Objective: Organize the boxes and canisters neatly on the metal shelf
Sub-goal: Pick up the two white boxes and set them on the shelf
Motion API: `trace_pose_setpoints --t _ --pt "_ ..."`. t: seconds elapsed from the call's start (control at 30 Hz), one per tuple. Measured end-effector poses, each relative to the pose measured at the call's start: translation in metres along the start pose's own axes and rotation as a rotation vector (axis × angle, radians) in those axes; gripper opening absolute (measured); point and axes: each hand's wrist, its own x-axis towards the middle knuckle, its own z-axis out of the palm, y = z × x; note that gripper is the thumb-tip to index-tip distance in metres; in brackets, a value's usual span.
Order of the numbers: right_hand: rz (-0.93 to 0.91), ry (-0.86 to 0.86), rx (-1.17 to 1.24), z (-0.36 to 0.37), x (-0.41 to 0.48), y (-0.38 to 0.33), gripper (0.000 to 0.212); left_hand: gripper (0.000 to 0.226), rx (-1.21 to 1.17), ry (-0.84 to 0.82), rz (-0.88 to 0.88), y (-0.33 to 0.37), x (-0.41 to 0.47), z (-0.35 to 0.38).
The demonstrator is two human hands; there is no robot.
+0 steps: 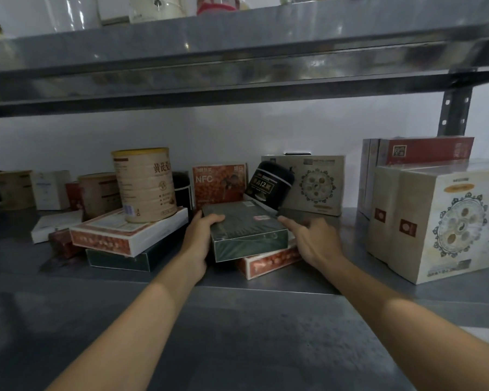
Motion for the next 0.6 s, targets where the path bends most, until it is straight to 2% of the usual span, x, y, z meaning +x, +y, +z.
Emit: trace_pose_setpoints --t 0.1,0.27,0.37,0.47,0.53,0.6 --pt "0.024 -0.042 0.025 0.01 -0.006 -0.01 0.057 0.028 0.03 0.035 -0.033 0.007 -0.006 -0.009" --pt "0.01 -0.12 0.078 0.025 -0.008 -0.017 0.066 0.026 0.097 0.052 -0.034 0.014 -0.016 -0.016" --pt "0.055 -0.179 0.222 0.026 -0.003 -0.017 0.058 0.029 0.164 0.04 -0.014 0.017 -0.021 -0.018" --pt "0.064 -0.252 0.366 0.026 -0.003 -0.018 0.066 0.039 0.252 0.018 0.029 0.02 -0.027 -0.017" --pt "0.05 -0.304 0.374 0.028 -0.004 -0.018 0.049 0.031 0.289 -0.009 0.058 0.023 -0.032 -0.015" --pt "0.033 -0.304 0.374 0.03 -0.008 -0.018 0.041 0.02 0.358 -0.021 0.11 0.025 -0.034 -0.016"
